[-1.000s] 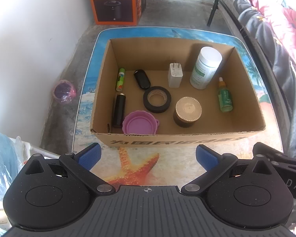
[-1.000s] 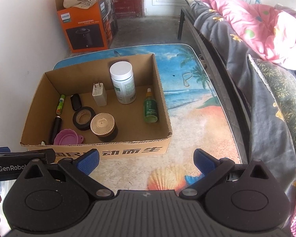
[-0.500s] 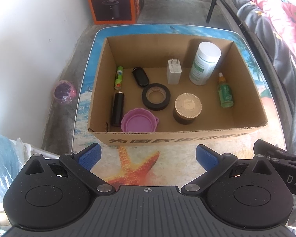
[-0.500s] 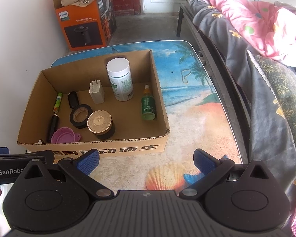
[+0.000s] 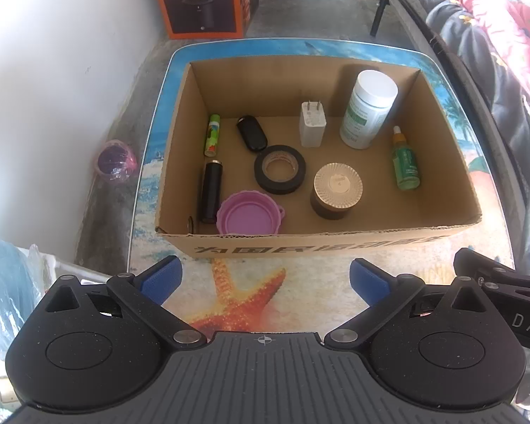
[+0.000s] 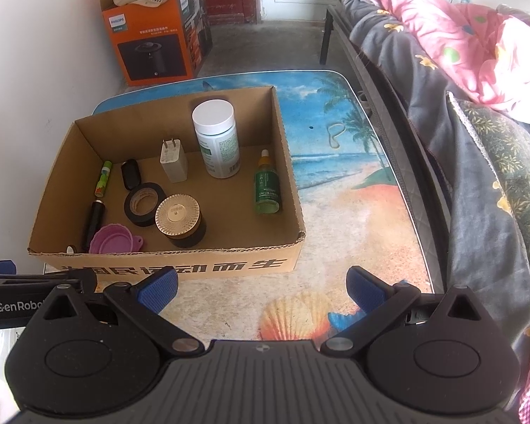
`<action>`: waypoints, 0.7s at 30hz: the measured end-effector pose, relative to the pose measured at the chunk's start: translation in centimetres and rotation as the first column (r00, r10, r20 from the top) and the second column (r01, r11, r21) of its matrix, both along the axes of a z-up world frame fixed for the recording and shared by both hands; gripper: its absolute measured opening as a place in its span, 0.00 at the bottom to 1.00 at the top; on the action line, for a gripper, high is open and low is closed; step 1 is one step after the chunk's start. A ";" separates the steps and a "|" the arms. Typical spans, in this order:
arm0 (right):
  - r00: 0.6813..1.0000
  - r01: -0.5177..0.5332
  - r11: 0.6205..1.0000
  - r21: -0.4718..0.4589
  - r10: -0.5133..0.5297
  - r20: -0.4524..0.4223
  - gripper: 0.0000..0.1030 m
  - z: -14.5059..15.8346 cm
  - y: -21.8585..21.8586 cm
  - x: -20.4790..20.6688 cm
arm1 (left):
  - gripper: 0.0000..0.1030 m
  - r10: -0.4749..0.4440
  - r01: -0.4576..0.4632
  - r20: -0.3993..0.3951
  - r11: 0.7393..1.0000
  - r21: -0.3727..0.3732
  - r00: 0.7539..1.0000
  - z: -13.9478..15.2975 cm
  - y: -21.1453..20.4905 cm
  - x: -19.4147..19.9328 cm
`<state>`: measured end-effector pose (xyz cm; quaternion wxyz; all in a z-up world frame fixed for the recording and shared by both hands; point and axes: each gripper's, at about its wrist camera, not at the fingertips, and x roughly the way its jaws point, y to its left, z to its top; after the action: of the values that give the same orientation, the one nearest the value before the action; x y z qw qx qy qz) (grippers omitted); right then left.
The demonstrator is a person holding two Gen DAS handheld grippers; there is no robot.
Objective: Organize rigid objects
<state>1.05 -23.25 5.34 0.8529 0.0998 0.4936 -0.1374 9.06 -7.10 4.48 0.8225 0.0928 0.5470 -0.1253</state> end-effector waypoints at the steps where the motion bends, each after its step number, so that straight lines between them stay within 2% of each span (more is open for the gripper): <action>1: 1.000 -0.001 1.000 -0.001 0.001 0.000 1.00 0.0 0.0 0.0 | 0.99 0.000 0.000 0.000 1.000 0.000 1.000 0.0 0.0 0.0; 21: 1.000 -0.003 1.000 -0.006 0.003 -0.006 1.00 -0.3 -0.5 0.1 | 0.98 -0.003 0.003 0.001 1.000 0.010 1.000 -0.3 -0.7 -0.1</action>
<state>1.19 -23.78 5.04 0.8520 0.0959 0.4958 -0.1380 8.93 -7.83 4.22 0.8221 0.0976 0.5471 -0.1237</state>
